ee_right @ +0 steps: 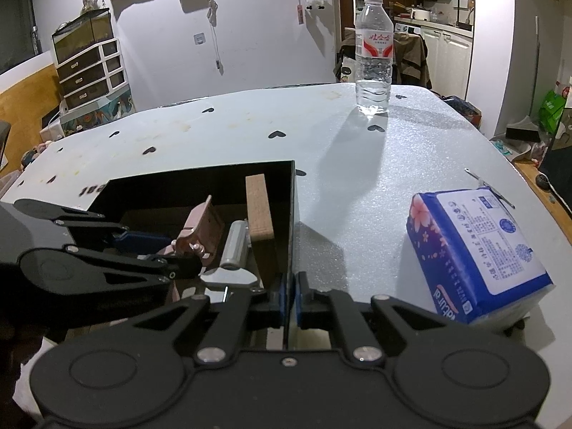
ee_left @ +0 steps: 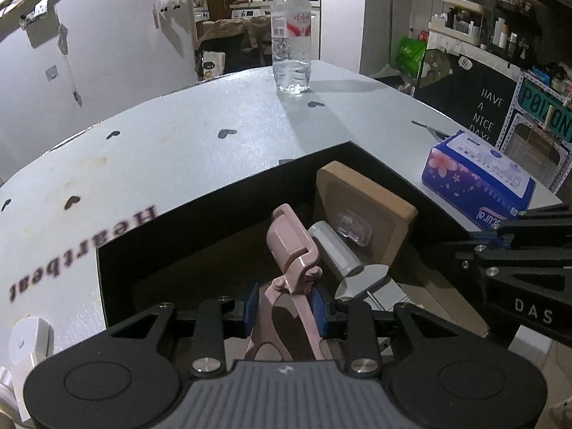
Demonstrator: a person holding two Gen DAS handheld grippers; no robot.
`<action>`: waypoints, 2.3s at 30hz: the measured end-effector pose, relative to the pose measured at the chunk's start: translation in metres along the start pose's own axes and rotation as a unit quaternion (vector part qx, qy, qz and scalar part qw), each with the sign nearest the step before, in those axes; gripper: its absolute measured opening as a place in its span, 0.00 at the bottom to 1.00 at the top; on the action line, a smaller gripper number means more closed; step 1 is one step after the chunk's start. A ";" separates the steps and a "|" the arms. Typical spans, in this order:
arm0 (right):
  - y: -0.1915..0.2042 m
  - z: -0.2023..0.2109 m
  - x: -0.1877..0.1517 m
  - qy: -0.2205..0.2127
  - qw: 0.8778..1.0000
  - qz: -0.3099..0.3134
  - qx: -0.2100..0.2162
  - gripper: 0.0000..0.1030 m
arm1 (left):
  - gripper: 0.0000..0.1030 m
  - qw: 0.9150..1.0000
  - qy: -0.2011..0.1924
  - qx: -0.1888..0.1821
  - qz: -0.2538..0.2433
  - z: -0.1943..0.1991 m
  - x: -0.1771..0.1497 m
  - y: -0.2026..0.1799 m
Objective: Organize rigid objects
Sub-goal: 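Carry the pink scissors with the left tool into the black box, then lower the scissors into the box and open the left tool, then move the left tool out of the box toward the oval wooden block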
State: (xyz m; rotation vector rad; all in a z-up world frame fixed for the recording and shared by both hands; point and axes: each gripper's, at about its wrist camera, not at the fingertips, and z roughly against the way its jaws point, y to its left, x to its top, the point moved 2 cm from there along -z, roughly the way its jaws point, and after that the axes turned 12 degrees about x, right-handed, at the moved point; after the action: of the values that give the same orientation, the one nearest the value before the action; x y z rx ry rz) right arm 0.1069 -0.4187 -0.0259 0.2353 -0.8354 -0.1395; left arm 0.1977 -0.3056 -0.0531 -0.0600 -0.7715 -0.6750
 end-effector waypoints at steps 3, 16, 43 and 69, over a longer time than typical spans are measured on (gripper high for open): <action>0.001 0.000 0.000 0.000 1.000 0.000 0.000 0.06 | 0.44 1.000 -0.001 -0.006 0.014 0.001 0.000 0.003; 0.002 0.000 0.000 0.001 1.000 0.000 -0.002 0.06 | 0.61 0.999 -0.020 -0.014 0.032 0.012 -0.003 0.008; 0.000 -0.002 0.002 0.004 1.000 -0.005 -0.006 0.06 | 0.96 0.995 -0.077 -0.046 0.045 0.080 -0.021 0.022; 0.001 -0.001 0.002 0.004 1.000 -0.001 -0.008 0.05 | 1.00 0.975 -0.121 0.075 0.171 0.152 -0.130 0.146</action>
State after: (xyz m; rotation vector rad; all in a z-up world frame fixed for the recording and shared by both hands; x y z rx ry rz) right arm 0.1086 -0.4181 -0.0252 0.2220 -0.8264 -0.1473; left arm 0.1207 -0.0759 -0.0009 -0.1348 -1.0165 -0.2827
